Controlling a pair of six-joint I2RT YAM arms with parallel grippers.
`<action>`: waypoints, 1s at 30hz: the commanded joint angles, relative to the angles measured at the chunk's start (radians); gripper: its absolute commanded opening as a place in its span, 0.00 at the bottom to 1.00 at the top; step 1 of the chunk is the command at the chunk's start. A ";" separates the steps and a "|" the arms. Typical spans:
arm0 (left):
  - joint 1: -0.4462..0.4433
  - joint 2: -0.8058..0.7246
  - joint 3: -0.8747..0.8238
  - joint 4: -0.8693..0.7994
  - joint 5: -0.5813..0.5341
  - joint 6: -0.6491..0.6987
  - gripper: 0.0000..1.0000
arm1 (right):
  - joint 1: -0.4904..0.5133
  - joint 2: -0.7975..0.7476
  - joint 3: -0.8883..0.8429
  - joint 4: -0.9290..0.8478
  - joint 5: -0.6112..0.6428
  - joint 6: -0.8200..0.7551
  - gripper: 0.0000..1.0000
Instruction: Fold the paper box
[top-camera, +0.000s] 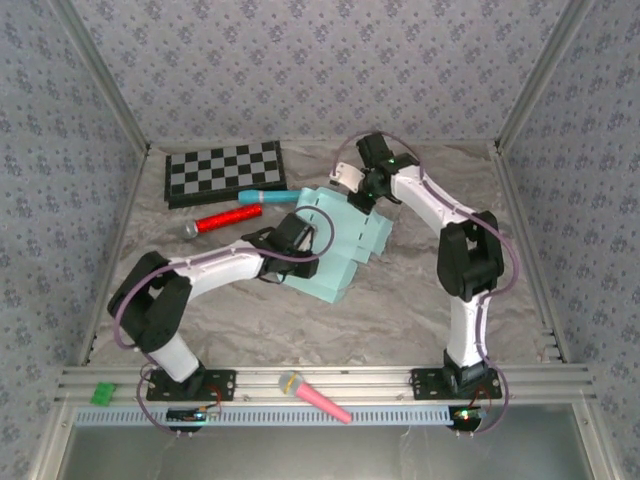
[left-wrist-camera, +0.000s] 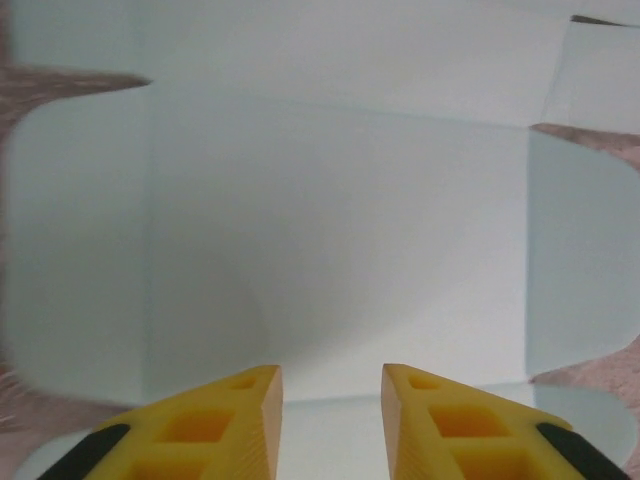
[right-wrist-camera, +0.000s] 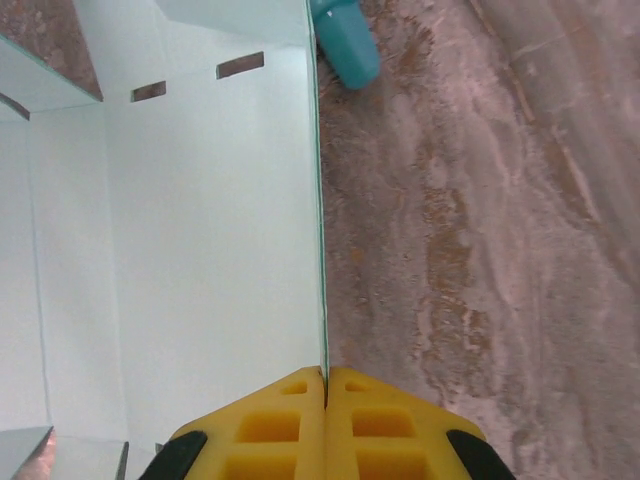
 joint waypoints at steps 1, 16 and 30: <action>0.035 -0.040 -0.071 0.053 0.018 -0.046 0.36 | 0.016 -0.068 -0.073 0.111 0.065 -0.063 0.00; 0.050 0.043 -0.178 0.221 0.087 -0.178 0.00 | 0.124 -0.232 -0.364 0.459 0.254 -0.150 0.00; 0.045 0.065 -0.217 0.308 0.064 -0.227 0.00 | 0.233 -0.318 -0.672 0.823 0.395 -0.239 0.00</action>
